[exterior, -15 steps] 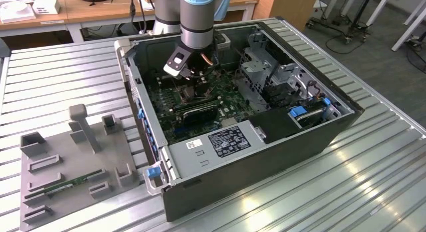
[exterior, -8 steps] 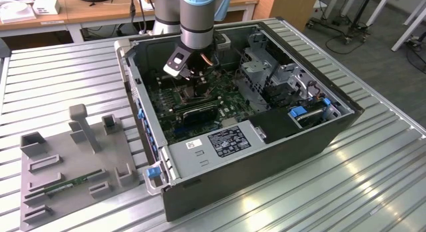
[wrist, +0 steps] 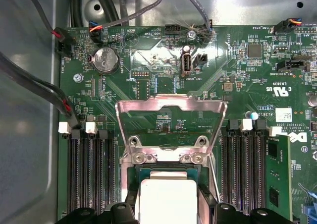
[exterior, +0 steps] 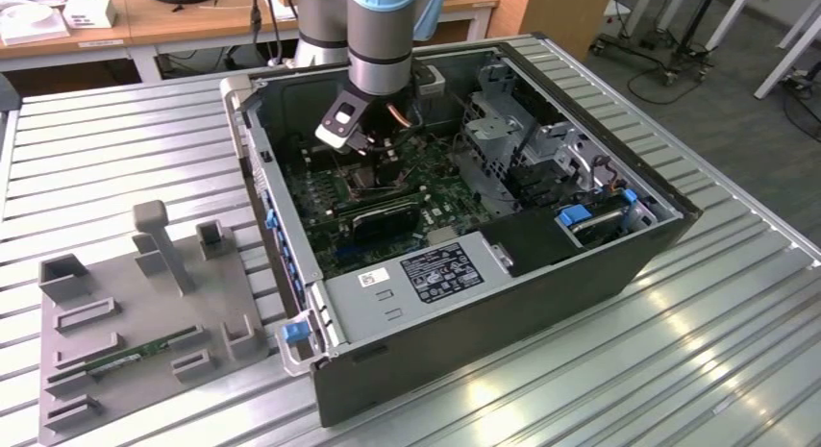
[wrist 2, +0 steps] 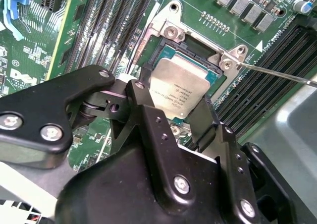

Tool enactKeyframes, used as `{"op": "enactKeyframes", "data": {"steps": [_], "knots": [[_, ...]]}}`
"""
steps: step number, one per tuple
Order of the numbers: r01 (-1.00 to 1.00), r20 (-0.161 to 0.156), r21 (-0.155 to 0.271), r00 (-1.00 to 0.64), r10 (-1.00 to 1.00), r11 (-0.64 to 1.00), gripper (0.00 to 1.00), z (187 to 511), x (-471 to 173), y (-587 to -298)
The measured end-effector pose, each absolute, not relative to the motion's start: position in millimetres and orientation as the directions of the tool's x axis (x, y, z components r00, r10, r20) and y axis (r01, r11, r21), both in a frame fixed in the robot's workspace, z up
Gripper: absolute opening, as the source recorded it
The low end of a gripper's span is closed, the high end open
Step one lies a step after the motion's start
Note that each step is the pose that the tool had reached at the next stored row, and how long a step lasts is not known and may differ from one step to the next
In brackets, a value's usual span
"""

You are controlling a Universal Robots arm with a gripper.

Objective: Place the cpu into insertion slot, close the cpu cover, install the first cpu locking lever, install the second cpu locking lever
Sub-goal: 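Place the cpu into insertion slot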

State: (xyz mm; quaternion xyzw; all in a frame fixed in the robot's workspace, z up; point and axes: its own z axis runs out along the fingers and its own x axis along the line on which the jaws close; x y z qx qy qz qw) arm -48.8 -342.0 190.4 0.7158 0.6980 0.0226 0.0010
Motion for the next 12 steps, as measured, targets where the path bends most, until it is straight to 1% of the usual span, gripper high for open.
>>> {"op": "enactKeyframes", "data": {"steps": [12], "knots": [[0.999,0.031,0.033,0.025,0.999,-0.026,0.55,189.3,-48.8,-342.2]]}}
